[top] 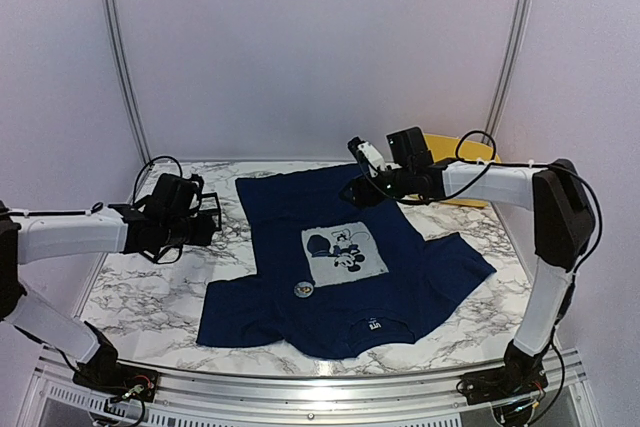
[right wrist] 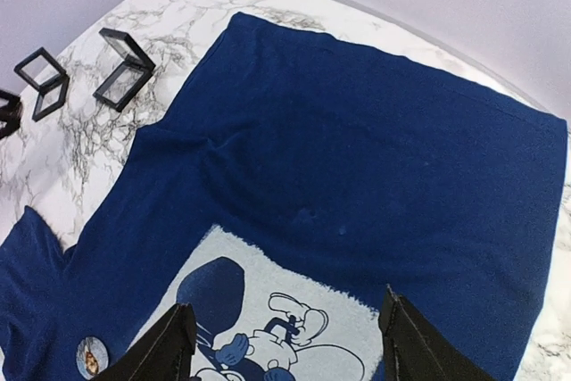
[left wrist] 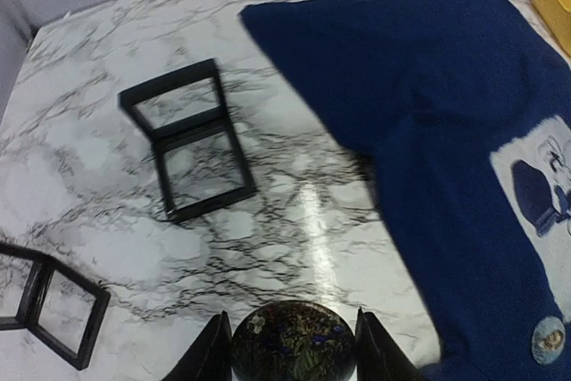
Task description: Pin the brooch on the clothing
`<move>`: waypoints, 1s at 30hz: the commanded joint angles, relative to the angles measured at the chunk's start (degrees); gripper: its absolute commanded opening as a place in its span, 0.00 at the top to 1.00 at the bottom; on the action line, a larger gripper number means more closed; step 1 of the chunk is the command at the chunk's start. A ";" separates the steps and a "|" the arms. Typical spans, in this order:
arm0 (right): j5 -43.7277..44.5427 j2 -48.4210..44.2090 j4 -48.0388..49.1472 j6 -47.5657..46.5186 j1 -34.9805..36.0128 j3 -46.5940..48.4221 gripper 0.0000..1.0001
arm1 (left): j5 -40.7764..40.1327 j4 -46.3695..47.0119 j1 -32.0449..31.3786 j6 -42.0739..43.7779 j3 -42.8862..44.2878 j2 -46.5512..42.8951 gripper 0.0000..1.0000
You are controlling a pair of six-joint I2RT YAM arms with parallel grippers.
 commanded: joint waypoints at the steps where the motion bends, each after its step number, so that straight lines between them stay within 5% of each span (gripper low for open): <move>1: -2.13 -3.13 -1.39 3.38 1.44 2.87 0.34 | 1.24 -0.88 -9.04 13.64 3.75 -1.72 0.67; 7: -20.22 -1.90 2.93 13.40 2.33 2.04 0.36 | 3.39 2.33 -21.42 28.14 8.22 2.23 0.62; 14: -33.72 -0.44 10.72 24.17 4.83 -1.49 0.38 | 3.05 8.40 -26.73 35.64 10.74 5.62 0.62; 30: -40.38 5.07 12.64 28.12 9.67 -1.53 0.48 | -1.13 10.96 -28.80 39.07 10.98 7.19 0.62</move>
